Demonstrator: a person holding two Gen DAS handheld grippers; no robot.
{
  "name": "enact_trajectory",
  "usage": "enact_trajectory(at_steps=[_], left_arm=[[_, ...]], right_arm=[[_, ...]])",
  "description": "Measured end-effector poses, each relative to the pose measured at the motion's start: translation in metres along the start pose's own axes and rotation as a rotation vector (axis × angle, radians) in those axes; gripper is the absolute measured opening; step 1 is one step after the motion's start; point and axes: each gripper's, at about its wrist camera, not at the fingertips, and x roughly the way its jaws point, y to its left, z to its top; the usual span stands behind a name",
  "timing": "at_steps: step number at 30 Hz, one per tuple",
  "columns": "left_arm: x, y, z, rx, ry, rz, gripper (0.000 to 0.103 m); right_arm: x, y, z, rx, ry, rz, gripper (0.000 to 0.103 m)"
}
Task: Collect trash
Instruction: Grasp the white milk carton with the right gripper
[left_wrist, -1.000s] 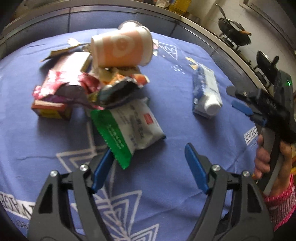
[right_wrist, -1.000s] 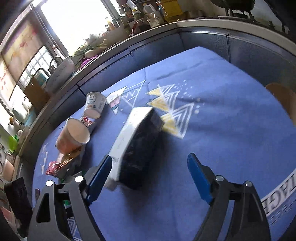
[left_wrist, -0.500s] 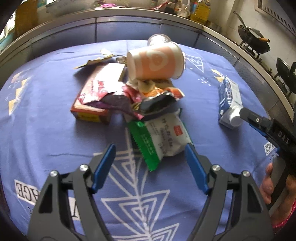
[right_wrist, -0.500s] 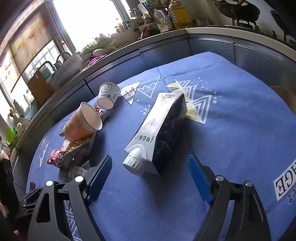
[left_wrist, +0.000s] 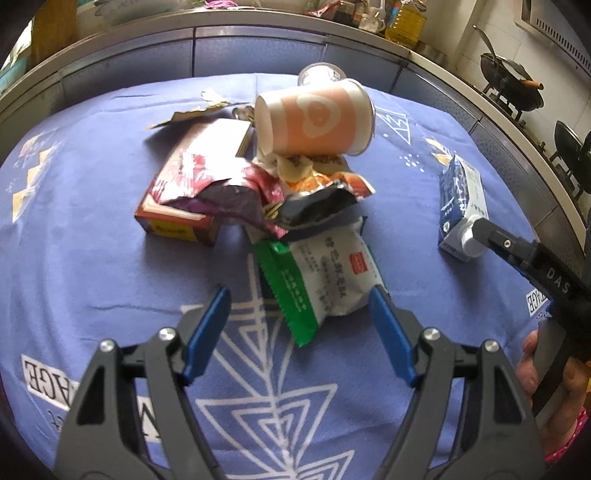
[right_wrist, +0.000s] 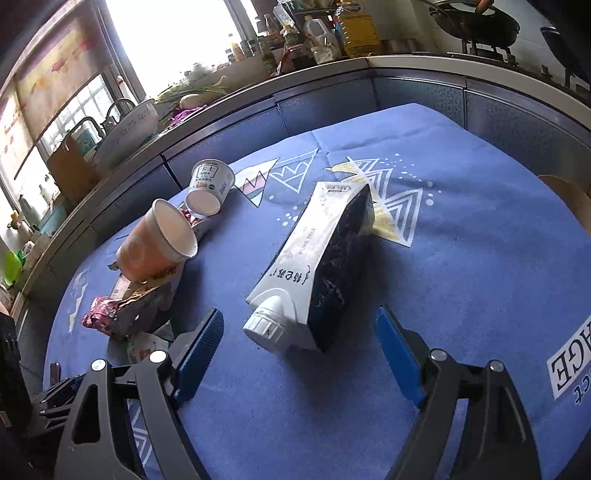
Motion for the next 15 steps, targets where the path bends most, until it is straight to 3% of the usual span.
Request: enact_trajectory(at_steps=[7,15], left_arm=[[0.004,-0.001,0.003,0.004,0.003,0.014,0.074],[0.007,0.003,0.003,-0.003,0.005,0.020,0.074]], right_arm=[[0.013,-0.001,0.000,-0.004,0.007,-0.061,0.082],[-0.001,-0.022,-0.002,0.058,-0.039,-0.081,0.082]])
